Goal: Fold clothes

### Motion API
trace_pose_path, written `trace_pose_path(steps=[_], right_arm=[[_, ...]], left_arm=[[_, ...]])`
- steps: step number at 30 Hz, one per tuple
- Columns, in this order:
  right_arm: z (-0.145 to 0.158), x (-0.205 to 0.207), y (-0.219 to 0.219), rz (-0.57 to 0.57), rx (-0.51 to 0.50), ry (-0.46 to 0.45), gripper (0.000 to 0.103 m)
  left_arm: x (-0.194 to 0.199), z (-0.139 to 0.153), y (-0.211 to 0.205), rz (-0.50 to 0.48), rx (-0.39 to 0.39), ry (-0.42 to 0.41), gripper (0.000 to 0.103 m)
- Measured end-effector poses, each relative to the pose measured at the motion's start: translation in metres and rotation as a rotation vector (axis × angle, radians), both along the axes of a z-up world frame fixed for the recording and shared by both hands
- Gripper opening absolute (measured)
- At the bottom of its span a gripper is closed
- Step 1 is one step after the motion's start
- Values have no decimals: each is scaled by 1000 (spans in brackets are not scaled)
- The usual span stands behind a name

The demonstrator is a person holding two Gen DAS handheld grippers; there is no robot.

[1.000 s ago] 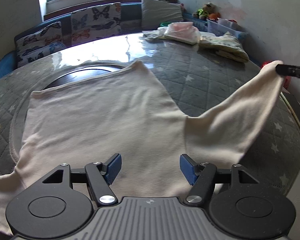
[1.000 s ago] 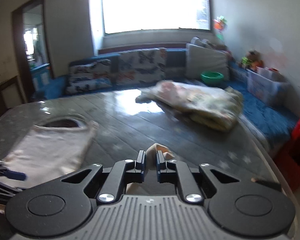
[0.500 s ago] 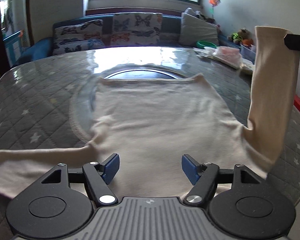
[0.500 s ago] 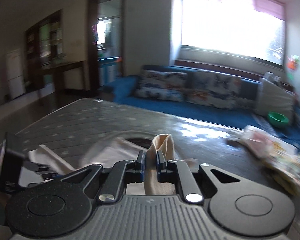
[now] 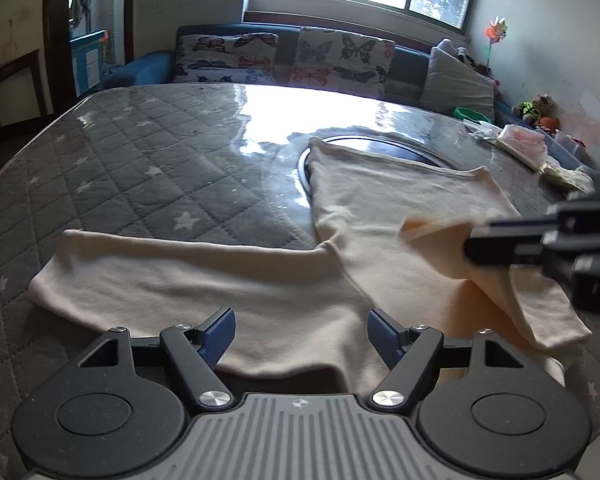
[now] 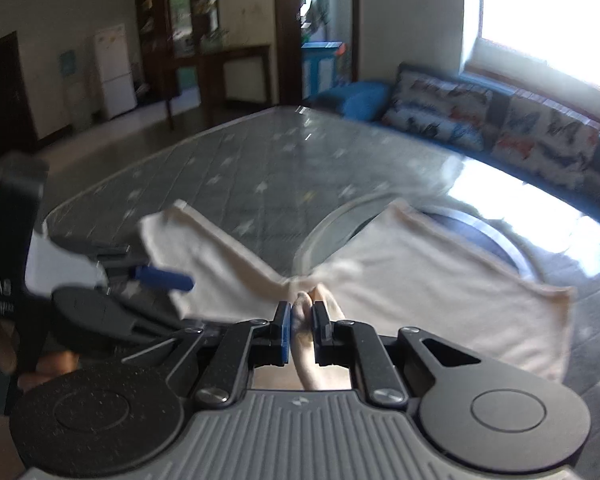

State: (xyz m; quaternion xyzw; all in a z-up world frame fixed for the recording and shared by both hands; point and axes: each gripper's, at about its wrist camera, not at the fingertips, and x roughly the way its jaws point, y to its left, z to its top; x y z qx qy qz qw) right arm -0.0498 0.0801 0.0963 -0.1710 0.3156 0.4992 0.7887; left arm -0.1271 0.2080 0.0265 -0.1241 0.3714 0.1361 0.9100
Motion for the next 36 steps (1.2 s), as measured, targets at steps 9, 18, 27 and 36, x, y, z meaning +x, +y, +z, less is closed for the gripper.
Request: trace_pose_path(steps=[9,18,27,36], right_arm=[[4,1,-26,12,-4,5,20],[-24,26,-117,-168,-156,6,20],[-46,30,-147,-226,-190,18,18],[-34,56,-118,-178,-150,-102,21]], left_arm=[[4,3,-2,-8,-5,-17,76],[23,9,-27,-92,-15,-41,75],[46,7,-57,-188,-6,-30,71],[53,4,-51,-173,-2,-15,70]])
